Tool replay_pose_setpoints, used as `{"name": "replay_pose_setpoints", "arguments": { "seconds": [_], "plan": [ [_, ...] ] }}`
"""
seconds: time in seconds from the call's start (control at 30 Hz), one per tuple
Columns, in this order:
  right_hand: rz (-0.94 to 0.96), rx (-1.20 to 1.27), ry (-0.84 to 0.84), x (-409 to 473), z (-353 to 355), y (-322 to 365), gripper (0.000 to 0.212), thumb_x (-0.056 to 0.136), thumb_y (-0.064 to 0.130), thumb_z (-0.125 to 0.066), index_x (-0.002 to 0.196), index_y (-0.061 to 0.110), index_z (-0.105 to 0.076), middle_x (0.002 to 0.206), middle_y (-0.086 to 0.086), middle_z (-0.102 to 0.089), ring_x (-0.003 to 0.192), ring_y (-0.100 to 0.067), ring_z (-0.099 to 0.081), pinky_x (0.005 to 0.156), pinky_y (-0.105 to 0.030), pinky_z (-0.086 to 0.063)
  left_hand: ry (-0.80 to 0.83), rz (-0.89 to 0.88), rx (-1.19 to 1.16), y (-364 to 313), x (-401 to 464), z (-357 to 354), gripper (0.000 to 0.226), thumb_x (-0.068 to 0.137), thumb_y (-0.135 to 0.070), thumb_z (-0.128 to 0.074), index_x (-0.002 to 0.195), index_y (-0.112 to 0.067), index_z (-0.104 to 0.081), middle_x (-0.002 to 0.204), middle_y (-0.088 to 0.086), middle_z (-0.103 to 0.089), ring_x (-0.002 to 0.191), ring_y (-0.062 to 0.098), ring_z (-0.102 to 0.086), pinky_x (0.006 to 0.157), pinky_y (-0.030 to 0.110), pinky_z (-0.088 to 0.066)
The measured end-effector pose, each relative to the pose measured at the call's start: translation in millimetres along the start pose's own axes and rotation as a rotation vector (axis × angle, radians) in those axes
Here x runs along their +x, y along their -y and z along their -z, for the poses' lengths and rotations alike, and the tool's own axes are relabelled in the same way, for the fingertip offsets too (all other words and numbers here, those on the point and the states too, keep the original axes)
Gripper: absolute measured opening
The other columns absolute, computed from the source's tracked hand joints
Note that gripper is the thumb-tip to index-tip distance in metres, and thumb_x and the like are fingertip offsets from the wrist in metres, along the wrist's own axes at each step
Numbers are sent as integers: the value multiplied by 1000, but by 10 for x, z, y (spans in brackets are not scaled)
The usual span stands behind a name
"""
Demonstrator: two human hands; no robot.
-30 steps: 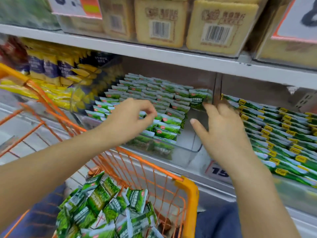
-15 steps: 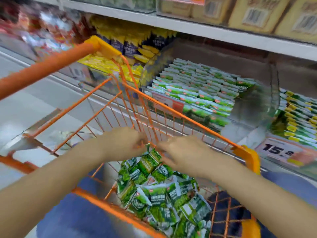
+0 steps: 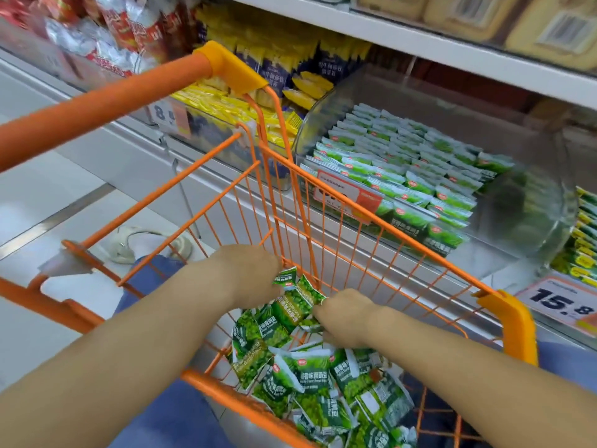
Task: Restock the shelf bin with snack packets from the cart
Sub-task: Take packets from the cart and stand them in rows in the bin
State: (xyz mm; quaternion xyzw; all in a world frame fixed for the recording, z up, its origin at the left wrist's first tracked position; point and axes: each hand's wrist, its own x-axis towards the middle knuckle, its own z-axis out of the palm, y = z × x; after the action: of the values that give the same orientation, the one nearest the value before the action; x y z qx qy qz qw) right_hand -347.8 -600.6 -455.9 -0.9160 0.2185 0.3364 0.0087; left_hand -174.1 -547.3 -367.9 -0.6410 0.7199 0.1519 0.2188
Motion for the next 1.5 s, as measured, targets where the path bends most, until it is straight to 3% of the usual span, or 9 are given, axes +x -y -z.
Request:
{"name": "replay_pose_setpoints", "arguments": {
  "seconds": [0.17,0.3,0.47,0.53,0.57,0.6,0.93,1.3,1.5],
  "plan": [
    [-13,853,-119,-172,477,-189,21,98,33,-49,96,14,-55,71,1,-50,50,-2,-51,55,-28,-37,-205,64,-74,70,-50,1,44,100,-27,-42,141,-17,-32,131,4,-52,108,24,-57,70,33,-48],
    [61,1569,-243,-405,819,-258,34,95,24,-56,127,18,-45,68,-1,-68,53,-13,-65,54,-20,-49,-271,-126,-373,-43,-95,80,78,87,-25,-56,149,-32,-10,146,-8,-32,97,8,-44,52,12,-31],
    [98,1933,-568,-562,1028,-324,27,98,31,-42,117,17,-54,52,-7,-60,35,-14,-50,44,-22,-41,-636,-118,-839,-34,-91,150,30,93,-38,-58,115,-29,-40,88,-7,-51,79,2,-57,66,25,-42],
    [48,1891,-810,-589,1033,-377,24,95,35,-44,103,19,-60,50,-4,-54,37,-14,-45,45,-25,-39,-584,-157,-1169,-23,-68,176,23,91,-43,-59,105,-32,-45,103,-6,-66,86,3,-63,73,30,-50],
    [28,1828,-900,-593,1024,-394,23,91,38,-48,96,20,-61,52,-2,-53,41,-14,-45,47,-25,-40,-558,-172,-1284,-16,-58,184,19,91,-44,-59,102,-33,-48,111,9,-40,105,17,-53,78,37,-52],
    [19,1767,-958,-591,1013,-396,23,86,41,-52,90,20,-62,56,1,-53,47,-12,-47,50,-25,-43,-564,-195,-1346,-10,-58,185,15,91,-43,-58,99,-32,-51,84,1,-64,82,9,-65,78,40,-51],
    [-59,1361,-1043,-551,958,-312,39,82,31,-73,58,29,-42,57,11,-35,55,-4,-32,55,-25,-24,-585,-226,-1362,-38,-105,218,26,87,-37,-58,111,-29,-63,105,-5,-72,100,13,-67,83,35,-51],
    [-55,1428,-1090,-1504,739,-849,25,76,23,-76,97,32,-66,60,-6,-56,57,-10,-50,58,-28,-42,-435,-388,-1009,-658,20,1059,32,71,-36,-80,93,-19,-66,77,2,-70,65,11,-67,61,30,-52],
    [-554,1172,-1377,-1999,284,-1395,6,90,33,-60,93,37,-65,82,9,-72,83,-6,-67,78,-34,-54,-601,-325,-893,-1108,539,1430,16,81,-26,-76,90,-23,-64,83,4,-70,75,25,-67,70,43,-55]
  ]
}}
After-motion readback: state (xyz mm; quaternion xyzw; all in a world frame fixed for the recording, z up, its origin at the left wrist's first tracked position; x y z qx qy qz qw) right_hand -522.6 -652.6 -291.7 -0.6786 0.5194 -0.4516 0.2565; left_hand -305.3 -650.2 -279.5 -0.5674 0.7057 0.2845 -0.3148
